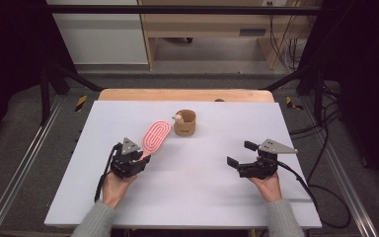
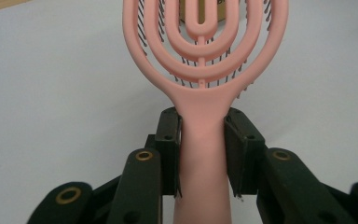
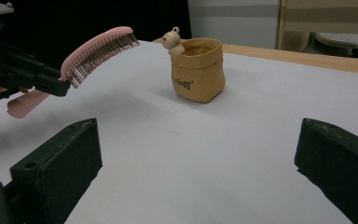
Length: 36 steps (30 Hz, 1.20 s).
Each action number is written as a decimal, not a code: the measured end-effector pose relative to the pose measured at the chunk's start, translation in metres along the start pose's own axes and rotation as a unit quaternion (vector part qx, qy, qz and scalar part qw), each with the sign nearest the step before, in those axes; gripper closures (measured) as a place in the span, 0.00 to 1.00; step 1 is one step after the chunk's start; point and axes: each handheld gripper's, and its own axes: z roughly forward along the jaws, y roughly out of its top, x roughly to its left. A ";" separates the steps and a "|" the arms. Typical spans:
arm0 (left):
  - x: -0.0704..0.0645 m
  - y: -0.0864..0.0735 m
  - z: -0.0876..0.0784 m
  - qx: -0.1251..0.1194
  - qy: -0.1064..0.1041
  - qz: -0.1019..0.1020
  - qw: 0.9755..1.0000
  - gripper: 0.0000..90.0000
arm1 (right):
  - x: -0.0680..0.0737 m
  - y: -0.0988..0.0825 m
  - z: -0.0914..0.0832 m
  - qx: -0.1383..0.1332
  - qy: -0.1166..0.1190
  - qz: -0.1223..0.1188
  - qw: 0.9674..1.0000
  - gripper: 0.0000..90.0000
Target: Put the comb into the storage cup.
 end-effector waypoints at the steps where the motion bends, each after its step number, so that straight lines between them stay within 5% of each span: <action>1: -0.002 0.000 0.000 -0.002 0.000 0.001 1.000 0.76 | 0.001 0.000 0.001 0.001 0.000 0.002 1.000 0.01; 36: -0.036 0.009 -0.002 -0.028 -0.012 0.025 0.999 0.77 | 0.025 0.011 0.023 0.004 0.014 0.013 1.000 0.02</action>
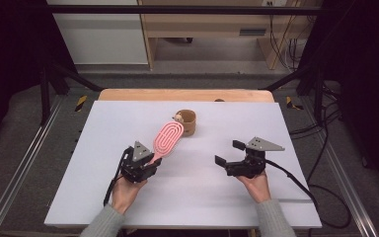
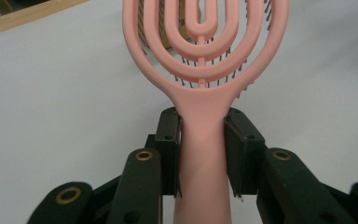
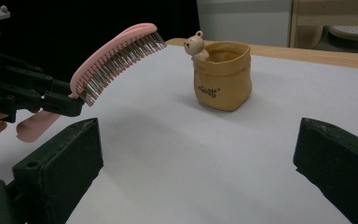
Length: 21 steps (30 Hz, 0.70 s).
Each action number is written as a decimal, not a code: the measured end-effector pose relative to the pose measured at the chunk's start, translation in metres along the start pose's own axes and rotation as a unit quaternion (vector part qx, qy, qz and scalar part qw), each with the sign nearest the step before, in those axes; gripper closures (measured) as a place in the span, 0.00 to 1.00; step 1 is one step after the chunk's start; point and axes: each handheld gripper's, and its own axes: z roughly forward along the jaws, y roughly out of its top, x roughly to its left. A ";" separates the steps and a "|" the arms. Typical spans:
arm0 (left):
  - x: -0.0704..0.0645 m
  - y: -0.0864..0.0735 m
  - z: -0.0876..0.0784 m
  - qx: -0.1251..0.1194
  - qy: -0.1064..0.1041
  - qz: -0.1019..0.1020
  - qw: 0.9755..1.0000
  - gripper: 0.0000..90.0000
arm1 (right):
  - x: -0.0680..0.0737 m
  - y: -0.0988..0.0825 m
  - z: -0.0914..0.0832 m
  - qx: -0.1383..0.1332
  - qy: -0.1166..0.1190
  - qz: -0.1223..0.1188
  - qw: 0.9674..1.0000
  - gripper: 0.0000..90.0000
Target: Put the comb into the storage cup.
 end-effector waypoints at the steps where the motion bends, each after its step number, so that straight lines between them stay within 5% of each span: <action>1: -0.001 0.001 0.000 -0.002 -0.001 -0.002 1.000 0.77 | 0.002 0.001 0.000 0.001 0.000 0.000 1.000 0.02; 21: -0.015 0.017 0.004 -0.019 -0.005 0.001 1.000 0.77 | 0.005 0.012 0.006 -0.007 0.004 0.016 1.000 0.02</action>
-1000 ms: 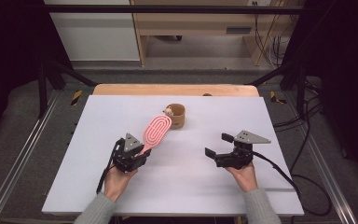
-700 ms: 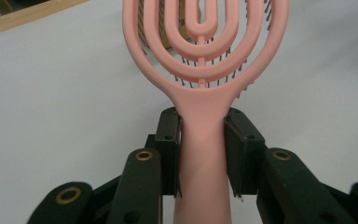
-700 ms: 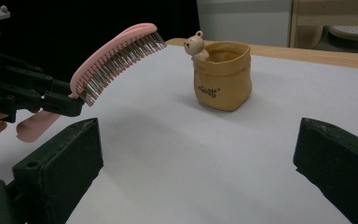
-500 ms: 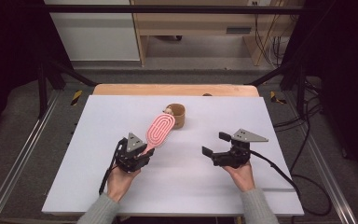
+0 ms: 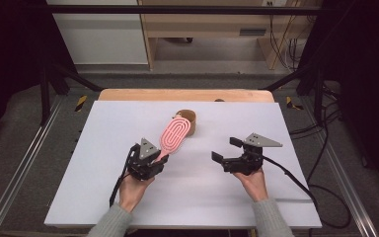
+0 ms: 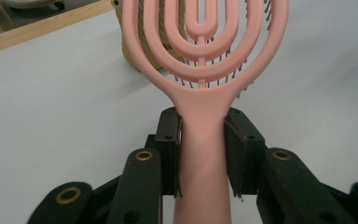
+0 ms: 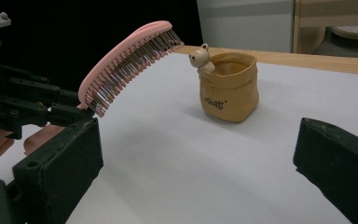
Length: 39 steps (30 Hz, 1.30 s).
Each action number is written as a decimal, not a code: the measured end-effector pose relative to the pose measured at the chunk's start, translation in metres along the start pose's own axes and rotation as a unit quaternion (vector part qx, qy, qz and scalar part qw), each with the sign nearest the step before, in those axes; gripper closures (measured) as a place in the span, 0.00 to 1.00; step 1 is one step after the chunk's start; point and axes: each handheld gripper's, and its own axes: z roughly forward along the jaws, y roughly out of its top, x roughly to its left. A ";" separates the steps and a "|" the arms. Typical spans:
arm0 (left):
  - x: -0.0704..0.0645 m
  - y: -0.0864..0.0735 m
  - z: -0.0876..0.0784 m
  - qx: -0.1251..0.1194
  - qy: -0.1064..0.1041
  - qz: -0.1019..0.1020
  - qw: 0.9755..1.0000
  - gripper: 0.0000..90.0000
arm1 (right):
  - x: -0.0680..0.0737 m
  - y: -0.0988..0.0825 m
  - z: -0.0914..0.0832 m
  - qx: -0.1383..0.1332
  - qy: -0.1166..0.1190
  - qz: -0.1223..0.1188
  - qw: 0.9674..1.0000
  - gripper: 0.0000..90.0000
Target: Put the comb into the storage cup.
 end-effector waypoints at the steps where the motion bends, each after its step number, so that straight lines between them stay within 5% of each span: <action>1: 0.000 0.001 0.000 -0.002 0.000 -0.002 1.000 0.77 | 0.001 0.001 0.001 0.000 0.000 0.002 1.000 0.02; 39: -0.020 -0.013 0.012 -0.042 0.000 -0.029 0.999 0.77 | 0.027 0.017 0.039 -0.001 0.030 0.036 0.999 0.03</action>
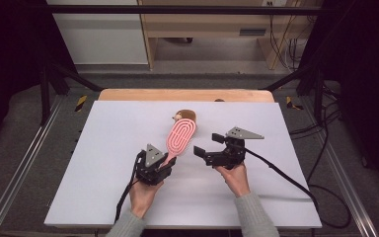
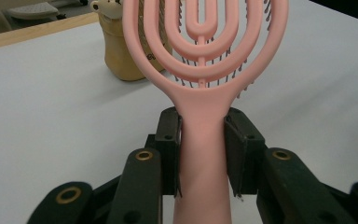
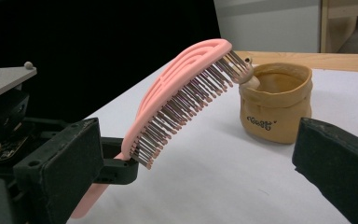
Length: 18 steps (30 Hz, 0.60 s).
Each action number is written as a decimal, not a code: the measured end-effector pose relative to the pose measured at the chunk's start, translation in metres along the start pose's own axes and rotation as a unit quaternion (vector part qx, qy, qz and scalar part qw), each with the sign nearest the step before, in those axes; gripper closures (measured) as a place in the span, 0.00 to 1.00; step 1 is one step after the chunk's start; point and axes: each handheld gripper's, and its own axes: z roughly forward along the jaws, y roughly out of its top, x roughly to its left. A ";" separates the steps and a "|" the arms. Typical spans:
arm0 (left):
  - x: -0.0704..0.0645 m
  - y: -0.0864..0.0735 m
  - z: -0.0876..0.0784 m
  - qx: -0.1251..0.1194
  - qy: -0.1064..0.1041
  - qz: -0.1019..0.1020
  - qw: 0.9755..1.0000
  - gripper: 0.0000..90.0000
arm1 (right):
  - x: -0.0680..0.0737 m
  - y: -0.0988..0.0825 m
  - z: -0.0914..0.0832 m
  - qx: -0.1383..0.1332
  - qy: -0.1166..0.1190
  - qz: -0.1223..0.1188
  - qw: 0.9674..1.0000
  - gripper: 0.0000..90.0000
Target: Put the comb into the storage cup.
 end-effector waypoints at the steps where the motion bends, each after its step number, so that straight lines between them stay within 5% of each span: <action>1: 0.000 -0.001 0.000 -0.001 0.000 -0.002 1.000 0.77 | 0.000 0.000 0.001 0.001 0.001 0.002 1.000 0.03; 18: -0.008 0.000 0.004 -0.010 -0.002 -0.004 1.000 0.77 | 0.003 0.005 0.017 0.008 -0.009 0.009 1.000 0.04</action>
